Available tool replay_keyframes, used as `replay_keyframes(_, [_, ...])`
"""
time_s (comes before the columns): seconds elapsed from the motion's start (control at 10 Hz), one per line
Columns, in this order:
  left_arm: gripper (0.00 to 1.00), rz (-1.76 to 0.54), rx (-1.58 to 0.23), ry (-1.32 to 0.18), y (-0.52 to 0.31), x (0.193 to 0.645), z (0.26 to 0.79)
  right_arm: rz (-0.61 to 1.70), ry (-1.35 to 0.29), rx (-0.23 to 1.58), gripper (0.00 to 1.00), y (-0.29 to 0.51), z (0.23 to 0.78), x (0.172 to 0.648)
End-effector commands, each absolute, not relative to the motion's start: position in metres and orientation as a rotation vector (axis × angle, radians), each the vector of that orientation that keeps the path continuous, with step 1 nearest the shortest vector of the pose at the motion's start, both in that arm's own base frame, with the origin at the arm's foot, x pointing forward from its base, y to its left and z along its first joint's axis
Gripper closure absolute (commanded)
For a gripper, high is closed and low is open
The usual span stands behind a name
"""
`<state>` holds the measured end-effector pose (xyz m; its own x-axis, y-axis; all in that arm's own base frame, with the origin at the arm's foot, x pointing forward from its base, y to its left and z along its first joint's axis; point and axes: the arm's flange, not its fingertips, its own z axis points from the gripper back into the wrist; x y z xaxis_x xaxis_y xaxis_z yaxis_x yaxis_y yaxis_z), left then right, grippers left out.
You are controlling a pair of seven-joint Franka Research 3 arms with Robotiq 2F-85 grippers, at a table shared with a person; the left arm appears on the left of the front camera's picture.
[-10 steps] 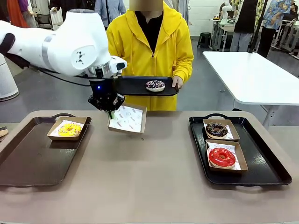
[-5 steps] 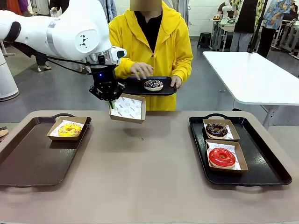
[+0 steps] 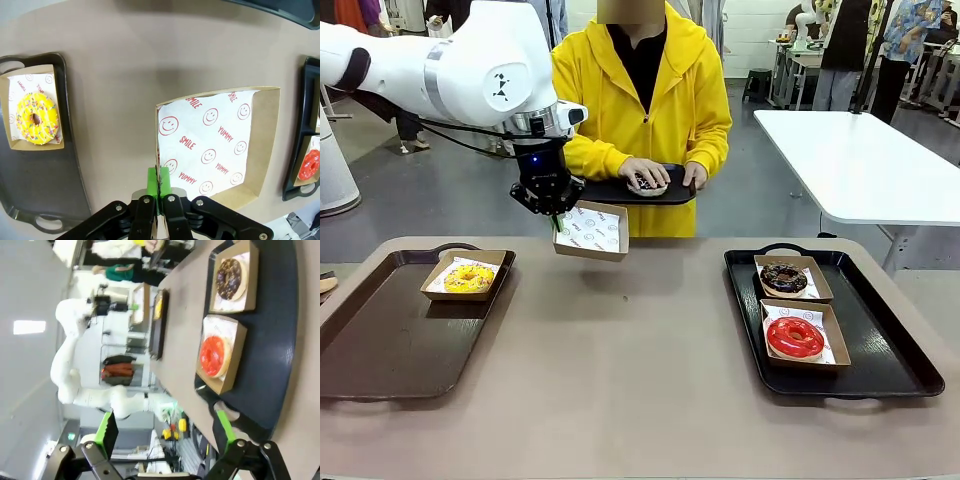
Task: Individually package the donuts and arrange them on the tray.
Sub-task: Place the picked Paper togo box on the Handle tray while simultaneously picking up another Paper togo box from the table with the other hand, then place the picked Paper togo box on the Handle tray.
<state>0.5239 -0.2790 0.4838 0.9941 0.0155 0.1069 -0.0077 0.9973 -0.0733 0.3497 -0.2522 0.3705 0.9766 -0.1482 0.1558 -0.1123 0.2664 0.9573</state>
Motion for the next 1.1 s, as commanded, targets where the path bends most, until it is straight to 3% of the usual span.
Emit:
replay_keyframes(0.0, [0.99, 0.006, -0.073, -0.112, -0.2801, 0.5212, 0.4865, 0.033, -0.195, 1.353, 0.0, -0.2581, 0.3658, 0.3461])
replay_keyframes(1.0, [0.99, 0.006, -0.073, -0.112, -0.2801, 0.5212, 0.4865, 0.033, -0.195, 1.353, 0.0, -0.2581, 0.3658, 0.3461])
